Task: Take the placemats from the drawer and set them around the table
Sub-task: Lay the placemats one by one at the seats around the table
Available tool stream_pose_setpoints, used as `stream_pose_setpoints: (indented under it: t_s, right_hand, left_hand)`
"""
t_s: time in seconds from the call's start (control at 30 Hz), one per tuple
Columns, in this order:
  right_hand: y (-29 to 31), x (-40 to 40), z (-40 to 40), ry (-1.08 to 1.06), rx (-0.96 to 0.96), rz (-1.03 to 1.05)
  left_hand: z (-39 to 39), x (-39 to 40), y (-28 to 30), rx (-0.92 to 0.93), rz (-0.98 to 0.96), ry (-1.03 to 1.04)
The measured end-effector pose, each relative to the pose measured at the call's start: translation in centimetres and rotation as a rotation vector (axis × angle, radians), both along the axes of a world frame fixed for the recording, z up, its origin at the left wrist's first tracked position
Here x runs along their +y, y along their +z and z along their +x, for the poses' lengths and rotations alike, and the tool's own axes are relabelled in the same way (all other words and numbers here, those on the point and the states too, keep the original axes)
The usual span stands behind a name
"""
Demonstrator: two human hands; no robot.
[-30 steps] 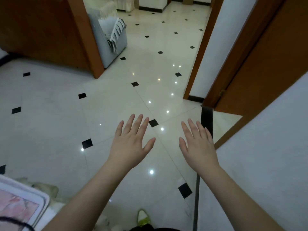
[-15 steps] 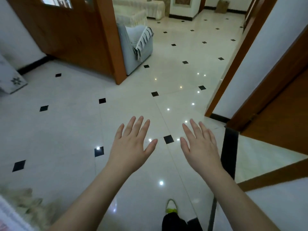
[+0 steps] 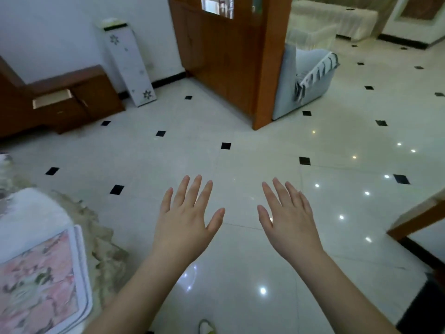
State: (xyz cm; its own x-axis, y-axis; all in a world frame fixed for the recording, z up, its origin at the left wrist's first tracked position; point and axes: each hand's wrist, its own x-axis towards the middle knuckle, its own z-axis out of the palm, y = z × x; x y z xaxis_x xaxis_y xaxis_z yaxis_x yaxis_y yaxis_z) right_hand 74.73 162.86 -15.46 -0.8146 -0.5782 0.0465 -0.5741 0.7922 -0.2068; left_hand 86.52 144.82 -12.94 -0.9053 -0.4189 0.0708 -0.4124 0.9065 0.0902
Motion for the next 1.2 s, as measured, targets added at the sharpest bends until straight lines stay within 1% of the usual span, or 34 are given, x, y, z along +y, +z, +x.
stream_pose_setpoints:
  t_s: [0.2, 0.43, 0.57, 0.67, 0.9, 1.0, 1.1, 1.2]
  right_hand:
    - [0.5, -11.2, -0.9, 0.217, -0.013, -0.002]
    - [0.6, -24.7, 0.6, 0.419, 0.015, 0.055]
    - [0.4, -31.0, 2.1, 0.502, 0.061, 0.053]
    - [-0.2, -34.9, 3.4, 0.574, 0.083, 0.06]
    - [-2.0, -43.5, 5.4, 0.784, 0.117, 0.063]
    - [-3.2, -46.8, 6.3, 0.901, 0.097, 0.06]
    - [-4.4, -50.2, 7.2, 1.014, 0.071, 0.076]
    - [-5.5, -53.8, 7.8, 1.143, 0.038, 0.068]
  left_hand:
    - [1.9, -8.6, -0.8, 0.031, 0.035, 0.211]
    - [4.4, -19.0, -1.8, 0.063, 0.037, 0.36]
    - [6.4, -23.7, -2.9, 0.047, -0.012, 0.413]
    - [8.3, -26.2, -4.0, 0.04, -0.024, 0.468]
    - [13.0, -30.7, -5.6, 0.023, -0.03, 0.69]
    - [14.6, -32.2, -6.0, 0.024, -0.069, 0.765]
    - [16.0, -33.6, -6.6, 0.003, -0.067, 0.845]
    - [16.6, -35.1, -7.1, -0.014, -0.089, 0.957]
